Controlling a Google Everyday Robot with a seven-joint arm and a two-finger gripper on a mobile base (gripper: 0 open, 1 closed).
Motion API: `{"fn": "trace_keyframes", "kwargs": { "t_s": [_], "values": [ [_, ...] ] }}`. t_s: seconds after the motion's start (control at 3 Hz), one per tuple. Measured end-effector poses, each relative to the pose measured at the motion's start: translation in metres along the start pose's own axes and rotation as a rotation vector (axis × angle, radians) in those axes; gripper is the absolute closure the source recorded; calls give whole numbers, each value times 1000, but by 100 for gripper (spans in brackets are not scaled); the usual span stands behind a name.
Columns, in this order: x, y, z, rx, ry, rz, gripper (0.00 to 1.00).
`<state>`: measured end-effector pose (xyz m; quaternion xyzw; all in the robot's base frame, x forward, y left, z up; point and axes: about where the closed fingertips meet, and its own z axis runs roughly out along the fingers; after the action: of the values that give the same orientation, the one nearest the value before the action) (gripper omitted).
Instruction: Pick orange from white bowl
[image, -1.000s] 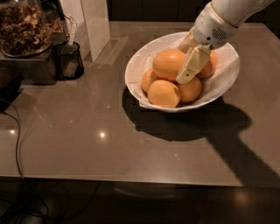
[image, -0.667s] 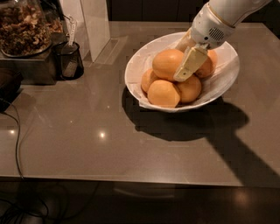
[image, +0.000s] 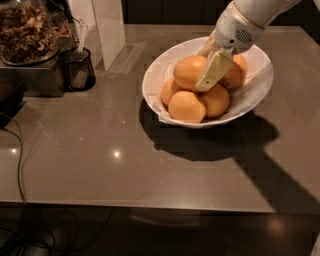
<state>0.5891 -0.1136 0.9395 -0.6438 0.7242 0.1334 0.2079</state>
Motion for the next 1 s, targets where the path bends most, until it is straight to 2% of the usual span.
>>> {"fn": "trace_keyframes", "kwargs": {
  "t_s": [0.33, 0.67, 1.0],
  "values": [
    [-4, 0, 6, -7, 2, 0, 39],
    [-4, 0, 5, -8, 2, -1, 58],
    [-7, -1, 7, -15, 4, -5, 81]
  ]
}}
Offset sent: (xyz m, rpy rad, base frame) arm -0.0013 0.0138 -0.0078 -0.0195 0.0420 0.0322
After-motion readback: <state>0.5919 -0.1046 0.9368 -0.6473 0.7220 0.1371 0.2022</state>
